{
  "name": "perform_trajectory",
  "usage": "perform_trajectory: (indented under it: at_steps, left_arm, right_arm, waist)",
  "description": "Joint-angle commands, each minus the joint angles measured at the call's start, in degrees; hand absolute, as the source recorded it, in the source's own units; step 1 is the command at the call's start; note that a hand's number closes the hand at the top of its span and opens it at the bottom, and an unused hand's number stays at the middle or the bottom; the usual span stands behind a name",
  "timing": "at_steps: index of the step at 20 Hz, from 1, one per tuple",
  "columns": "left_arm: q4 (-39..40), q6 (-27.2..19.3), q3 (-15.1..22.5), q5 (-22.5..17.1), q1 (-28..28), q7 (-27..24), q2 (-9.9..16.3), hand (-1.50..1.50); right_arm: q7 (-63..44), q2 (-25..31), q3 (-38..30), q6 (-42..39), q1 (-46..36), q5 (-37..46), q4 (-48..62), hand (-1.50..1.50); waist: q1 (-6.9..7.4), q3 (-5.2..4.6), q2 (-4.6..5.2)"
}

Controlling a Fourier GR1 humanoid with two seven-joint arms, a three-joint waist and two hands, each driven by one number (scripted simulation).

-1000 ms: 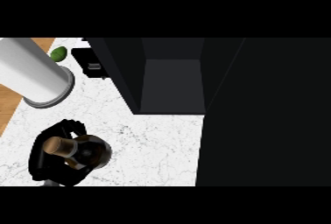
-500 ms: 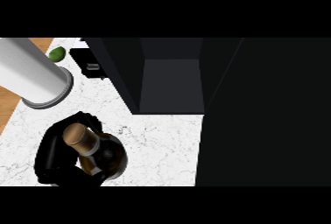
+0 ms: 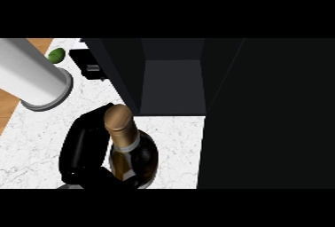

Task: Pick up the wine, place it into the cabinet and close the cabinet

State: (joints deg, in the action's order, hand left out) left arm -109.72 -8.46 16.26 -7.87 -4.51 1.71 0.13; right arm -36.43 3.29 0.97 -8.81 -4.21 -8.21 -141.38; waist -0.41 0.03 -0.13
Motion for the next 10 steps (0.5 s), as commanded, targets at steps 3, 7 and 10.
perform_trajectory:
  at_steps: [3, 7, 10]
  left_arm:
    - [6.71, -15.18, 9.77, 0.72, -9.87, -0.17, -0.12, 1.50]
    - [9.40, -17.53, 6.66, 0.03, -20.11, 5.84, -0.12, 1.50]
    - [8.37, -24.74, 11.83, 2.83, -19.93, 6.10, -0.13, 1.50]
  right_arm:
    - [-0.49, -0.08, -1.12, -0.54, 1.39, -5.51, -4.31, -1.50]
    - [-1.90, -0.66, 1.14, -0.36, 1.81, -4.27, -5.53, -1.50]
    - [-1.45, -1.41, 2.21, -0.62, 3.16, -2.57, -5.96, -1.50]
  waist:
    - [-0.53, 0.00, 0.12]
    - [-0.55, 0.00, 0.11]
    - [-0.31, 0.00, 0.01]
